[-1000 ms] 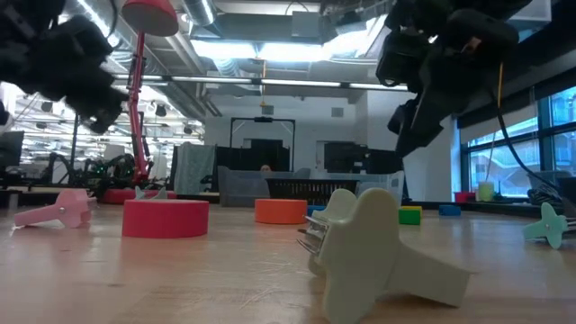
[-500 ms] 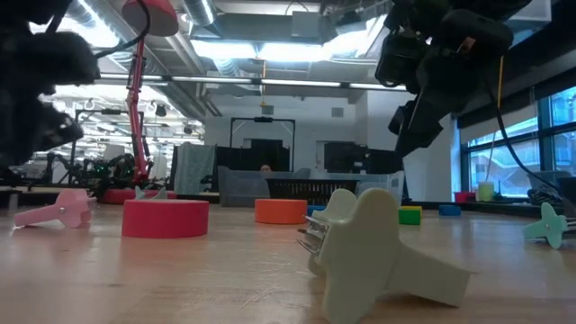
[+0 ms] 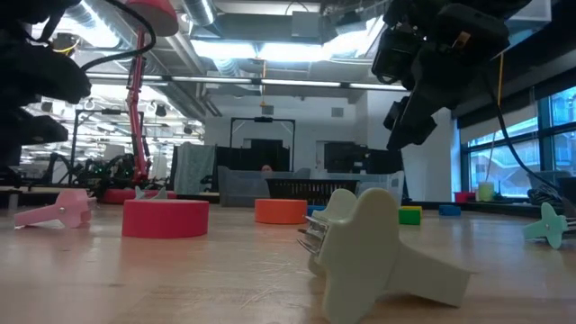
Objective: Pick and place Stapler, Stapler remover, tape
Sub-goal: Put the green tape into the black transparent bin
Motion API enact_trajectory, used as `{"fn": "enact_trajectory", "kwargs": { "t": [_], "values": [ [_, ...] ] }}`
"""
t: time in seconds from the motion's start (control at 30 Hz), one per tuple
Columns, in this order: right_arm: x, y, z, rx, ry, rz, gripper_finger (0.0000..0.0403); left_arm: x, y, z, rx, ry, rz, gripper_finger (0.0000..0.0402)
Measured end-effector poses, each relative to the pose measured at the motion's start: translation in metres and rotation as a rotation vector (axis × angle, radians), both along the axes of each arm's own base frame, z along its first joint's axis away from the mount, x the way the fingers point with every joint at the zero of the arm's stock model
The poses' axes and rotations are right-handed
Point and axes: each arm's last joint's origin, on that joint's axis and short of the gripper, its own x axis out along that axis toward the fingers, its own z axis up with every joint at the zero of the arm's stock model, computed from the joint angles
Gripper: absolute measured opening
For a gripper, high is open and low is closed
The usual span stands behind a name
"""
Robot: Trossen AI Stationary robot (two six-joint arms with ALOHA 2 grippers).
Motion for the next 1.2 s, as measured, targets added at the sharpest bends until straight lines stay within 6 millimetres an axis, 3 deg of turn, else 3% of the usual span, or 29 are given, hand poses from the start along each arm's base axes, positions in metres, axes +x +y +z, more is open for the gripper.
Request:
{"fn": "enact_trajectory", "kwargs": {
  "t": [0.2, 0.7, 1.0, 1.2],
  "values": [
    [0.000, 0.000, 0.000, -0.002, -0.001, 0.003, 0.0226, -0.005, 0.003, 0.007, 0.043, 0.085, 0.008, 0.0113],
    [0.000, 0.000, 0.000, -0.002, 0.002, 0.003, 0.0227, -0.006, 0.006, -0.001, 0.102, 0.158, 0.225, 0.0113],
    [0.000, 0.000, 0.000, -0.003, 0.001, 0.003, 0.0227, 0.003, -0.001, -0.013, 0.080, 0.211, 0.166, 0.0113],
    [0.000, 0.000, 0.000, -0.003, 0.002, 0.003, 0.0227, 0.008, -0.002, -0.026, 0.180, 0.253, 0.121, 0.0112]
  ]
}}
